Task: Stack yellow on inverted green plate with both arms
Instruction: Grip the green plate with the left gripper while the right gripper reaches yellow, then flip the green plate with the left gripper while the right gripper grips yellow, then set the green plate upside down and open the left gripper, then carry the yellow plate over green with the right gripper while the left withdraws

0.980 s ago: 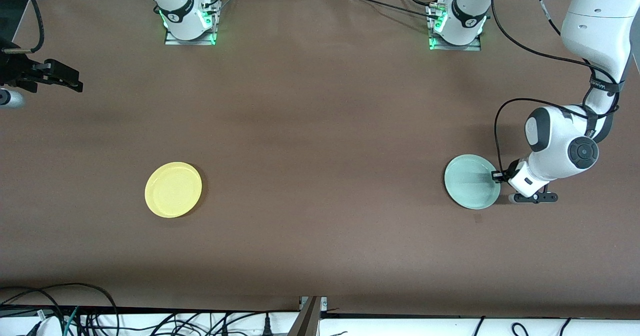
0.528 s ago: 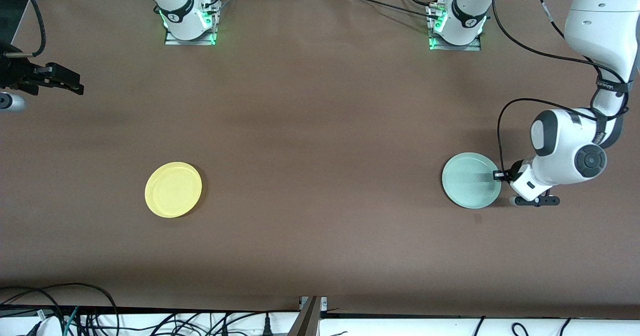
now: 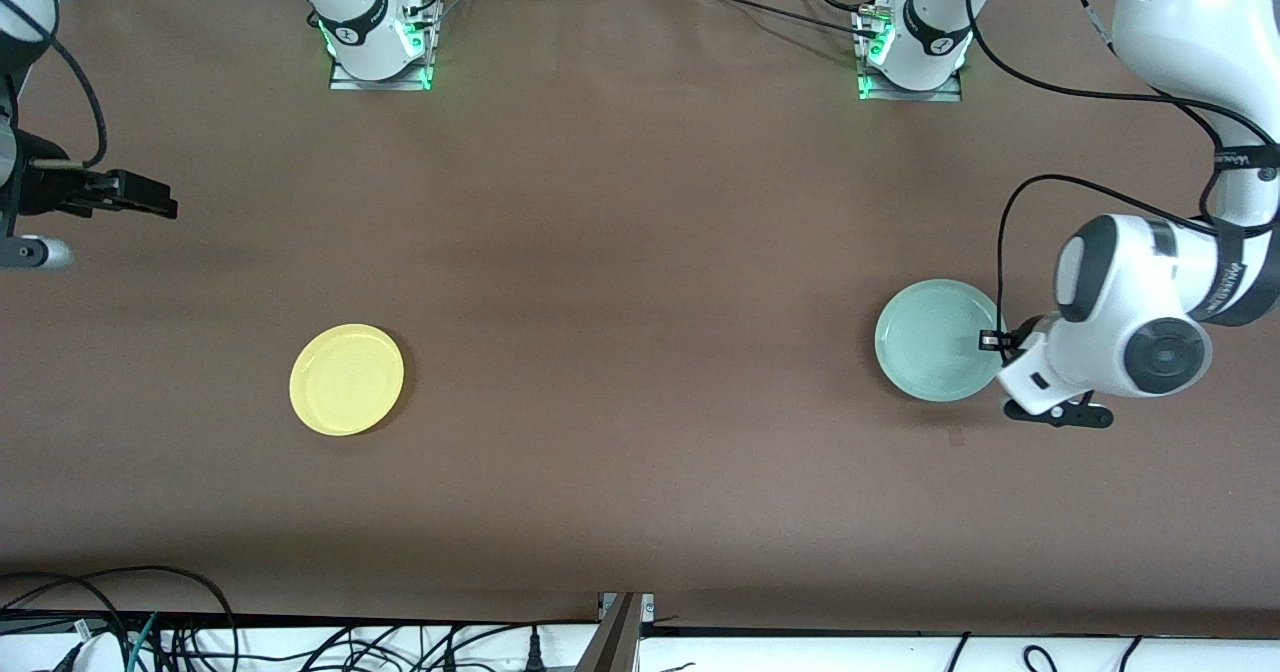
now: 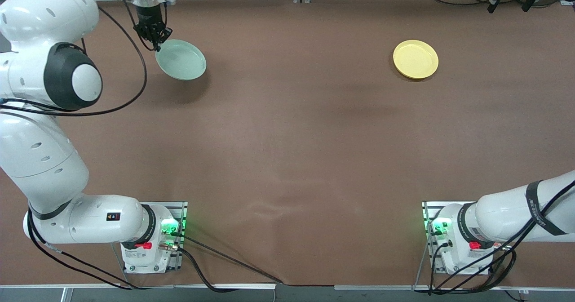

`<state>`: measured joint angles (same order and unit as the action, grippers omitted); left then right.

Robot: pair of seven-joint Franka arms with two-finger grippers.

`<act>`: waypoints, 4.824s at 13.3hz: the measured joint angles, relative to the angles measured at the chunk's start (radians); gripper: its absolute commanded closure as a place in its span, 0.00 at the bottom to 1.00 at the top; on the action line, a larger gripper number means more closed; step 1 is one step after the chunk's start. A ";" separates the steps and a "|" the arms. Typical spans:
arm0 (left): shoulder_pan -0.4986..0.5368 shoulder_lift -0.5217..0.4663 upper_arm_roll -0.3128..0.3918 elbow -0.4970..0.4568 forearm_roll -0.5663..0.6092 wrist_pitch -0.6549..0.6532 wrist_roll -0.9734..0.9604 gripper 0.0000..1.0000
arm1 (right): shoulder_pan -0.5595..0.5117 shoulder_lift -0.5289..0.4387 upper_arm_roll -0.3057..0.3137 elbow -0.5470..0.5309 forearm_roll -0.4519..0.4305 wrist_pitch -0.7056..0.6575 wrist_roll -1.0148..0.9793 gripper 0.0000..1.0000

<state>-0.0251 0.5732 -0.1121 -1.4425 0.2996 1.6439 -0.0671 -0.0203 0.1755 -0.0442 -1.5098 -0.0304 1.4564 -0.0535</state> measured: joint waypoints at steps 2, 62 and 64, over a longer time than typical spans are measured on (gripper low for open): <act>-0.133 0.000 0.000 0.062 0.152 -0.110 -0.070 1.00 | -0.007 0.058 -0.001 -0.007 0.031 0.042 0.000 0.00; -0.717 0.362 0.034 0.343 0.132 0.620 -1.069 0.00 | 0.139 0.455 0.083 0.062 0.196 0.385 0.072 1.00; -0.662 0.329 0.031 0.342 0.071 0.562 -0.894 0.00 | 0.140 0.455 0.109 0.048 0.204 0.385 0.116 1.00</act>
<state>-0.6867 0.9027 -0.0809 -1.1000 0.3706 2.2055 -0.9607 0.1193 0.6308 0.0650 -1.4616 0.1731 1.8418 0.0621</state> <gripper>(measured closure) 0.000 0.982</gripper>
